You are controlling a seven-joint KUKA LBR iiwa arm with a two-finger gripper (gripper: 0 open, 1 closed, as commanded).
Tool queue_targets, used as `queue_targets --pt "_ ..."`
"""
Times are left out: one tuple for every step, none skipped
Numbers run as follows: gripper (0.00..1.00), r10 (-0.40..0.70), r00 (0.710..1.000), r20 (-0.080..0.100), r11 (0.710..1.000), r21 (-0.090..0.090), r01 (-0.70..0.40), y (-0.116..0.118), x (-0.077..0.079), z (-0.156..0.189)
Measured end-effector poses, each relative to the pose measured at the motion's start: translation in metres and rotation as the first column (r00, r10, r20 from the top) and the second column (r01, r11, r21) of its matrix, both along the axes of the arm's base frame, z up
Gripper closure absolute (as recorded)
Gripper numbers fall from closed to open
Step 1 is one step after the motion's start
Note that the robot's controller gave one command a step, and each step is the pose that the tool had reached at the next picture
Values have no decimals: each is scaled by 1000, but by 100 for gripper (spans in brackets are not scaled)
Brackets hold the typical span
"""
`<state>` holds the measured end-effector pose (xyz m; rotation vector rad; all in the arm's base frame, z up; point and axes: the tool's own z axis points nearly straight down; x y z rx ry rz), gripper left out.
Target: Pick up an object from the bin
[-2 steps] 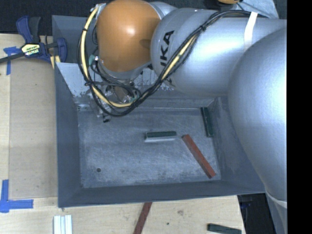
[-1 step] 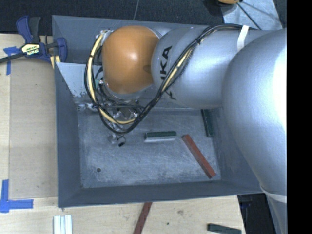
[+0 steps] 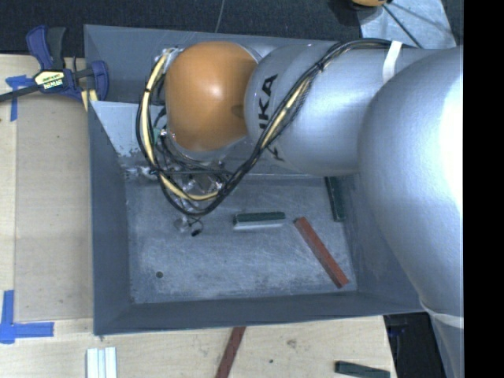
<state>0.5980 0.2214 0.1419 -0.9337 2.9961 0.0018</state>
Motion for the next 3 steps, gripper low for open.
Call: queue_targets --pt "0 9 1000 -2 1000 0 -9 -1 -1 1" --pt "0 63 998 4 998 1 -63 -18 -16 -16" --pt "0 124 992 4 992 0 -124 -53 13 -70"
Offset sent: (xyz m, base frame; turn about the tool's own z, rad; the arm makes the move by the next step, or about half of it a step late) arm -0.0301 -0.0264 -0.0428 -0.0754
